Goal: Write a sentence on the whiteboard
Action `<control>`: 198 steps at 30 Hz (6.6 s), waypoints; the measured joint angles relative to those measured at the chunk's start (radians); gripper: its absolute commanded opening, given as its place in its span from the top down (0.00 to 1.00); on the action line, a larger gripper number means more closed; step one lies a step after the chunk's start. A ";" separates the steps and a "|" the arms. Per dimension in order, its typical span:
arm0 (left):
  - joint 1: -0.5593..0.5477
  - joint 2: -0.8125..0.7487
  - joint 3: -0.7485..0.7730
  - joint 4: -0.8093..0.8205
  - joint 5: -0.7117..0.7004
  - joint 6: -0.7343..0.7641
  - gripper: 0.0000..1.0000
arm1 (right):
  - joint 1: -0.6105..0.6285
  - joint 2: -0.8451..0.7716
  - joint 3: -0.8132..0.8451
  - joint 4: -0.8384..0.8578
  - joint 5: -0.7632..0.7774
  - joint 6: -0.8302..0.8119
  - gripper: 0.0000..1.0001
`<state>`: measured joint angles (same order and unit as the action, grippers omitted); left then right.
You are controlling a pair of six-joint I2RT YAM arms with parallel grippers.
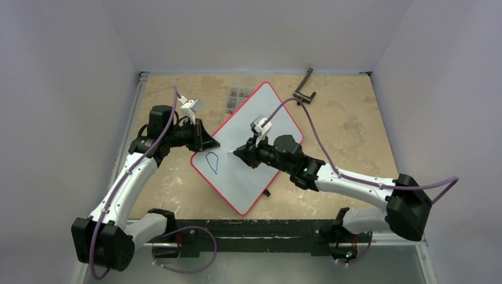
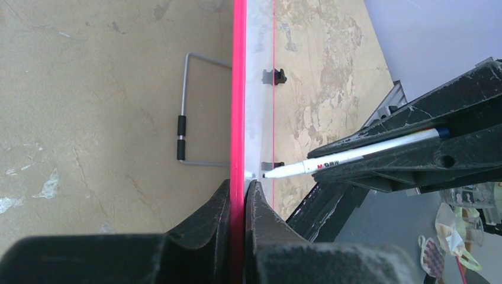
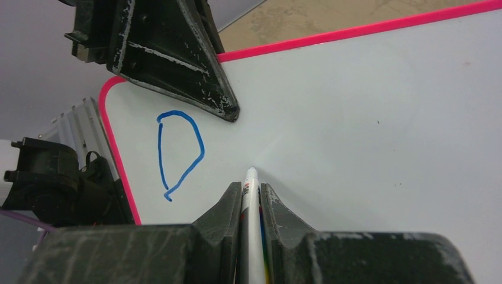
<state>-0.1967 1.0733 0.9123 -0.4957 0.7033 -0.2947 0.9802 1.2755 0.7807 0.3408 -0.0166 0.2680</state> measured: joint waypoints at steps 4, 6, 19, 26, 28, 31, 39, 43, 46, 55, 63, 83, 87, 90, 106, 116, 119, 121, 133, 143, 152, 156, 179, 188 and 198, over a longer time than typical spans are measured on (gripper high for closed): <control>0.000 0.000 0.000 0.000 0.000 0.000 1.00 | 0.000 0.001 0.001 0.032 -0.041 0.000 1.00; 0.000 0.000 0.000 0.000 0.000 0.000 1.00 | 0.000 0.001 0.001 0.050 -0.066 0.000 1.00; -0.001 0.000 0.000 0.000 0.000 0.000 1.00 | 0.000 0.053 0.065 0.095 -0.114 0.002 1.00; -0.002 -0.002 0.000 0.000 0.000 0.000 1.00 | 0.000 0.088 0.071 0.090 -0.103 0.003 1.00; -0.001 -0.002 -0.001 -0.001 -0.002 0.001 1.00 | 0.000 0.093 0.072 0.092 -0.101 0.004 1.00; -0.001 -0.002 -0.002 -0.001 -0.002 0.000 1.00 | 0.000 0.093 0.072 0.091 -0.094 0.005 1.00; -0.001 -0.002 -0.002 -0.001 -0.004 0.001 1.00 | 0.001 0.090 0.062 0.093 -0.087 0.007 1.00; -0.001 -0.002 -0.003 -0.001 -0.006 0.001 1.00 | 0.001 0.074 0.027 0.100 -0.088 0.010 1.00; -0.001 -0.002 -0.005 0.000 -0.006 0.002 1.00 | 0.001 0.059 -0.001 0.102 -0.089 0.016 1.00; -0.001 -0.002 -0.005 0.000 -0.006 0.001 1.00 | 0.001 0.033 -0.048 0.100 -0.115 0.027 1.00; -0.001 -0.003 -0.005 0.000 -0.006 0.001 1.00 | 0.000 0.032 -0.048 0.093 -0.132 0.026 1.00; -0.002 -0.004 -0.005 0.001 -0.008 0.002 1.00 | 0.002 0.076 0.048 0.067 -0.082 0.024 1.00; -0.002 -0.005 -0.005 0.001 -0.008 0.002 1.00 | 0.002 0.080 0.062 0.065 -0.056 0.024 1.00; -0.002 -0.005 -0.005 0.001 -0.008 0.002 1.00 | 0.002 0.082 0.070 0.059 -0.040 0.023 1.00; -0.008 -0.012 -0.005 0.001 -0.009 0.001 1.00 | 0.001 0.050 0.083 -0.002 0.005 0.017 1.00; -0.010 -0.014 -0.005 0.000 -0.012 0.001 1.00 | 0.000 -0.008 0.068 -0.011 0.026 0.019 1.00; -0.010 -0.015 -0.005 0.000 -0.012 0.001 1.00 | 0.000 -0.004 0.058 -0.013 0.026 0.019 1.00; -0.010 -0.016 -0.005 0.000 -0.013 0.001 1.00 | 0.000 -0.003 0.055 -0.013 0.026 0.019 1.00; -0.010 -0.016 -0.005 -0.002 -0.016 0.001 1.00 | 0.000 0.039 0.055 -0.006 0.027 0.027 1.00; -0.010 -0.016 -0.005 -0.003 -0.019 0.001 1.00 | 0.001 0.040 0.047 0.006 0.047 0.032 1.00; -0.010 -0.016 -0.006 -0.003 -0.020 0.001 1.00 | 0.001 0.039 0.045 0.010 0.087 0.046 1.00; -0.010 -0.016 -0.006 -0.003 -0.020 0.001 1.00 | 0.001 0.039 0.045 0.010 0.087 0.045 1.00; -0.010 -0.018 -0.006 -0.004 -0.019 0.001 1.00 | -0.006 0.047 0.046 0.037 0.023 0.041 1.00; -0.010 -0.018 -0.006 -0.005 -0.020 0.001 1.00 | -0.006 0.046 0.034 0.047 0.003 0.042 1.00; -0.010 -0.019 -0.007 -0.005 -0.021 0.001 1.00 | -0.005 0.017 -0.009 0.043 0.002 0.046 1.00</control>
<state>-0.2062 1.0538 0.9051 -0.5007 0.6823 -0.2939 0.9749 1.2926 0.7715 0.3840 -0.0147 0.3141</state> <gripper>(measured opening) 0.054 0.096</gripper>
